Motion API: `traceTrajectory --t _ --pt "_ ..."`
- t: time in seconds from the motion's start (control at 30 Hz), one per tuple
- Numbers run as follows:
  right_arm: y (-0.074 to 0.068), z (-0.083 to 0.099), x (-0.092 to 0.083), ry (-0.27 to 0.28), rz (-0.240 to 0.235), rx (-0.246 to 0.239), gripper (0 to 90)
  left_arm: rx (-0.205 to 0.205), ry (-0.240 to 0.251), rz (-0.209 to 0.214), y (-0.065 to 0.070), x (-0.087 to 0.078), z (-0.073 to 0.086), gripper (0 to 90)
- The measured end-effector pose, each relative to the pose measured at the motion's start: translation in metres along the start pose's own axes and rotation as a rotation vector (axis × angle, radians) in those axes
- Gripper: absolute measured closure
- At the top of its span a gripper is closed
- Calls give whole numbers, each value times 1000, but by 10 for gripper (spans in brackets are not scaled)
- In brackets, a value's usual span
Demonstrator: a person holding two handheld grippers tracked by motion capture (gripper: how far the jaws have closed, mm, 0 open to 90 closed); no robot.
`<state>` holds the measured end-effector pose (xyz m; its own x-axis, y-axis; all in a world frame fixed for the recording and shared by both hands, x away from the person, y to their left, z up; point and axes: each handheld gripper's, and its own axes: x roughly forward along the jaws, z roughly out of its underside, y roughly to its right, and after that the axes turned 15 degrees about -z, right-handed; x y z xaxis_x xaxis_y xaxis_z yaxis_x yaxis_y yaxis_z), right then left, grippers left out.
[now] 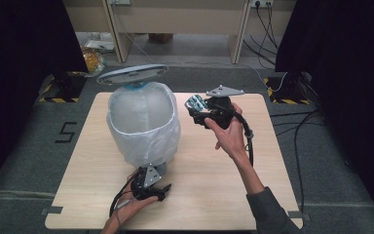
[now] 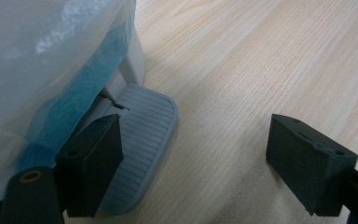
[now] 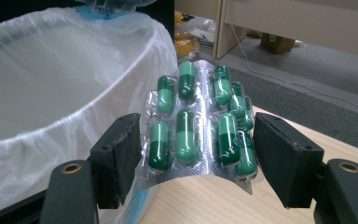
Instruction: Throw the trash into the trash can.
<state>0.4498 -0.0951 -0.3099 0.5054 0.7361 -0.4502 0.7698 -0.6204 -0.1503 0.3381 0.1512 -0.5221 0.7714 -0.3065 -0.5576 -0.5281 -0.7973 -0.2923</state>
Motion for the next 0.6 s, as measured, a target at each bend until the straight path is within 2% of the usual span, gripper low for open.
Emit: traceTrajectory --t 0.33,0.6 --pt "-13 -27 -2 28 -13 -36 330 -1 -1 3 0 0 0 178" --pt "-34 -44 14 20 -65 -83 328 0 -1 3 0 0 0 179"
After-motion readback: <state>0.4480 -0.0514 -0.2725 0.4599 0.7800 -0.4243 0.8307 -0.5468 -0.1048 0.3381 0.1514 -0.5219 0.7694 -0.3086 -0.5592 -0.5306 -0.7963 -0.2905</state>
